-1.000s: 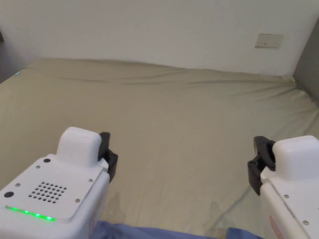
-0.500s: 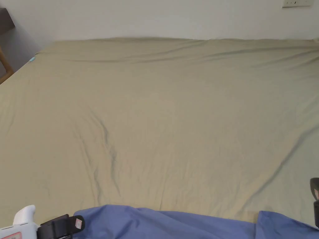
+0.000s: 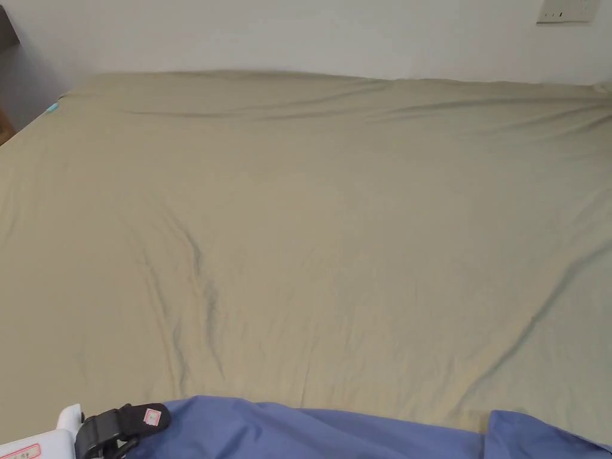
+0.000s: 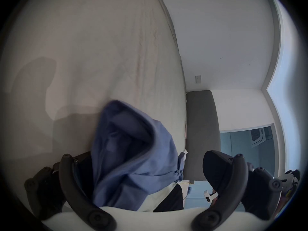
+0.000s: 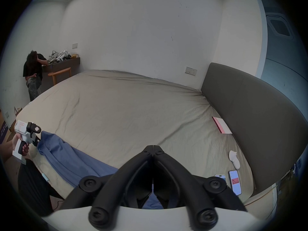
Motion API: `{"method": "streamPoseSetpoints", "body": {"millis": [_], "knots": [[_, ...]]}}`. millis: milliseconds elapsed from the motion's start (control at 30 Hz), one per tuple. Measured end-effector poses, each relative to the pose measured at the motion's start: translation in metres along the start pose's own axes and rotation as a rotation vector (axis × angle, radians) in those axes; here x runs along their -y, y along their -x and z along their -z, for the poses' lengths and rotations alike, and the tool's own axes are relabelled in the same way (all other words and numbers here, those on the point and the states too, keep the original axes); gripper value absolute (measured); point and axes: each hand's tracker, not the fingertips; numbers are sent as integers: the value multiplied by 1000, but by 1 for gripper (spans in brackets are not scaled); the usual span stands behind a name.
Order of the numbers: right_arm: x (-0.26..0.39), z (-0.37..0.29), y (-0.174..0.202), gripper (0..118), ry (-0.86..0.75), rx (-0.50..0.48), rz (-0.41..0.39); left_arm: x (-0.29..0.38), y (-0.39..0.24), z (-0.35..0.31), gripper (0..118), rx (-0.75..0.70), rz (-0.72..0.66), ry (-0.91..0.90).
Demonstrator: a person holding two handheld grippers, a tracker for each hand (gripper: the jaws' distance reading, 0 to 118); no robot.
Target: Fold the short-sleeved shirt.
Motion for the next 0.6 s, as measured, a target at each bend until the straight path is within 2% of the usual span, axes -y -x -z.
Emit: {"method": "streamPoseSetpoints", "body": {"millis": [33, 67, 100, 133, 167, 200, 233, 300, 333, 367, 433, 500, 600], "knots": [[-2, -3, 1, 1, -7, -13, 0, 6, -3, 8, 87, -4, 31, 32], [-4, -6, 2, 2, -18, -27, 3, 8, -6, 16, 47, -56, 49, 70], [-7, -9, 3, 2, -26, -37, 6, 11, -9, 26, 11, -191, 95, 73], [-9, -10, 4, 2, -31, -42, 7, 25, -33, 37, 11, -350, 137, 95], [-10, -11, 5, 2, -34, -43, 5, 27, -32, 36, 11, -361, 138, 85], [-12, -12, 6, 1, -42, -42, 1, 25, -37, 28, 11, -176, 69, 45], [-13, -13, 6, 1, -46, -37, -1, 28, -46, 29, 11, -252, 93, 30], [-13, -13, 6, 2, -47, -34, -3, 32, -62, 31, 11, -380, 265, 46], [-14, -14, 5, 2, -49, -33, -3, 39, -80, 35, 11, -518, 358, 43], [-14, -14, 5, 2, -49, -32, -4, 47, -95, 40, 11, -575, 418, 46], [-15, -14, 6, 2, -51, -28, -13, 37, -79, 41, 11, -679, 577, 21], [-16, -12, 8, 2, -48, -20, -26, 44, -90, 40, 11, -705, 657, 0], [-19, -10, 11, 2, -47, -22, -40, 36, -89, 25, 11, -657, 602, -32]]}}
